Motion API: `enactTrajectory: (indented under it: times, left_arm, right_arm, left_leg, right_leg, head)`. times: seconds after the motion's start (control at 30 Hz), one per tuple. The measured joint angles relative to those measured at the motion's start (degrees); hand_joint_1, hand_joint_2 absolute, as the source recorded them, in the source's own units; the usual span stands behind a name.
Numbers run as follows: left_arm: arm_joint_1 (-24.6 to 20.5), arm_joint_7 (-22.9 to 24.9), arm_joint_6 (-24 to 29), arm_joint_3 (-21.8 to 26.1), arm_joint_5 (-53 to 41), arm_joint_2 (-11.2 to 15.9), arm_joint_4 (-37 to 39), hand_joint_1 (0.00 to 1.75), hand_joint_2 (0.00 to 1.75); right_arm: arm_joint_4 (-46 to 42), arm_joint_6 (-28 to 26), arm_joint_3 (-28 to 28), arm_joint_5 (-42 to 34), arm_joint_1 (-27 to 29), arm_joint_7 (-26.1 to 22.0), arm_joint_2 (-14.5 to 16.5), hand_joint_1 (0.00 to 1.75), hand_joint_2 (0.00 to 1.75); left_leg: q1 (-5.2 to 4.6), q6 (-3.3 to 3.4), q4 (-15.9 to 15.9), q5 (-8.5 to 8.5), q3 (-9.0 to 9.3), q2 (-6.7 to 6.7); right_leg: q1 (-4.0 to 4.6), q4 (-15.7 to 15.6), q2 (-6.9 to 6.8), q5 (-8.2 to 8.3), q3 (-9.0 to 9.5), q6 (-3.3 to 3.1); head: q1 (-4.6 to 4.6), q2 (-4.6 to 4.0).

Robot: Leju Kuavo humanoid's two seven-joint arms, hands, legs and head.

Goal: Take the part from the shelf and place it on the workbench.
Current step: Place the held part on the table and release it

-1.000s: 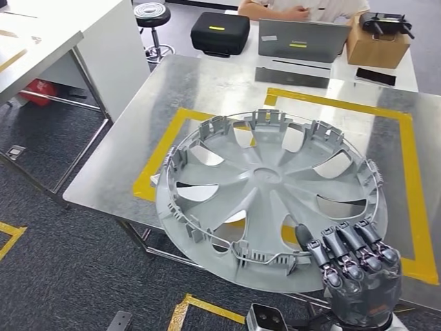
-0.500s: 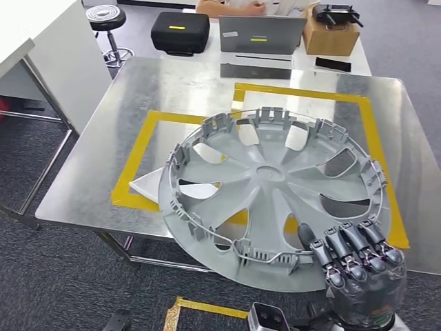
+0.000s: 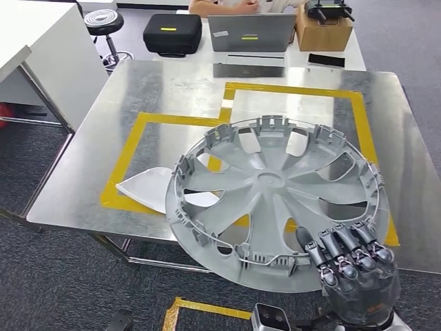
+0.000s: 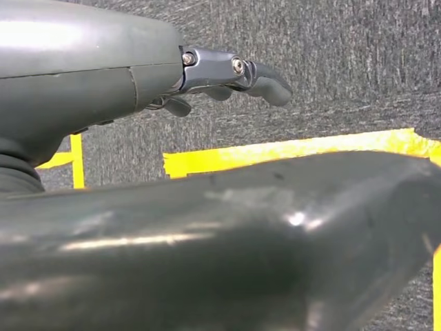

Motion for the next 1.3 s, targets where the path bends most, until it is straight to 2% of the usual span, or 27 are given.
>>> enactTrajectory:
  times: [0.07,0.17,0.27,0.43,0.57,0.7,1.07,1.3]
  left_arm:
    - [0.08,0.00,-0.06,-0.01,0.18,-0.01,0.00,0.00,0.00]
    - [0.14,0.01,-0.07,-0.02,0.35,-0.02,0.00,0.00,0.00]
    - [0.18,0.04,-0.19,-0.08,0.74,-0.01,0.00,0.00,0.00]
    - [0.34,0.14,-0.42,-0.50,1.63,0.09,0.00,0.00,0.00]
    - [0.53,0.15,-0.42,-0.87,2.39,0.24,0.00,0.00,0.00]
    - [0.77,0.15,-0.42,-1.20,2.96,0.50,0.00,0.00,0.00]
    - [0.89,0.16,-0.09,-2.15,3.53,0.84,0.00,0.00,0.00]
    - [0.84,0.19,-0.04,-2.80,3.33,1.16,0.00,0.00,0.00]
  right_arm:
    - [0.33,0.00,-0.23,0.00,0.08,0.69,0.00,1.75,1.75]
    - [0.83,0.00,-0.60,0.00,0.15,1.51,0.00,1.75,1.75]
    - [1.62,0.00,-1.39,0.00,0.15,3.09,0.00,1.75,1.75]
    - [4.84,0.00,-4.99,0.00,-0.12,8.87,-0.24,1.75,1.75]
    - [8.08,0.00,-8.86,0.00,-1.04,13.58,-1.79,1.75,1.75]
    - [10.79,0.00,-13.43,0.00,-1.76,16.18,-3.69,1.75,1.75]
    - [15.86,0.00,-21.10,0.00,-3.51,18.13,-8.24,1.75,1.75]
    - [18.67,0.00,-22.69,0.00,-5.23,18.71,-11.17,1.75,1.75]
  left_leg:
    - [0.06,-0.45,-0.03,0.00,0.00,0.00]
    - [0.05,-0.64,-0.02,-0.03,-0.01,0.00]
    - [-0.03,-0.65,0.02,-0.04,-0.02,0.00]
    - [-0.18,-0.66,0.14,-0.08,-0.05,-0.01]
    - [-0.24,-0.61,0.22,-0.12,-0.06,-0.02]
    - [-0.26,-0.55,0.25,-0.16,-0.08,-0.03]
    - [-0.25,-0.52,0.25,-0.18,-0.08,-0.03]
    - [-0.25,-0.52,0.26,-0.18,-0.08,-0.03]
  right_leg:
    - [0.03,0.02,0.00,0.00,0.00,-0.01]
    - [0.02,0.02,0.00,0.00,0.02,-0.01]
    - [-0.05,0.01,-0.02,0.02,0.07,-0.01]
    - [-0.17,0.00,-0.05,0.07,0.12,0.06]
    - [-0.23,-0.02,-0.07,0.10,0.12,0.12]
    - [-0.27,-0.02,-0.07,0.11,0.12,0.13]
    - [-0.26,-0.02,-0.08,0.10,0.10,0.13]
    - [-0.27,-0.02,-0.07,0.10,0.10,0.13]
  head:
    - [0.01,0.00]
    - [0.02,0.00]
    - [0.03,0.00]
    - [0.03,0.00]
    - [0.03,0.00]
    - [0.03,0.00]
    - [0.03,0.00]
    - [0.03,0.00]
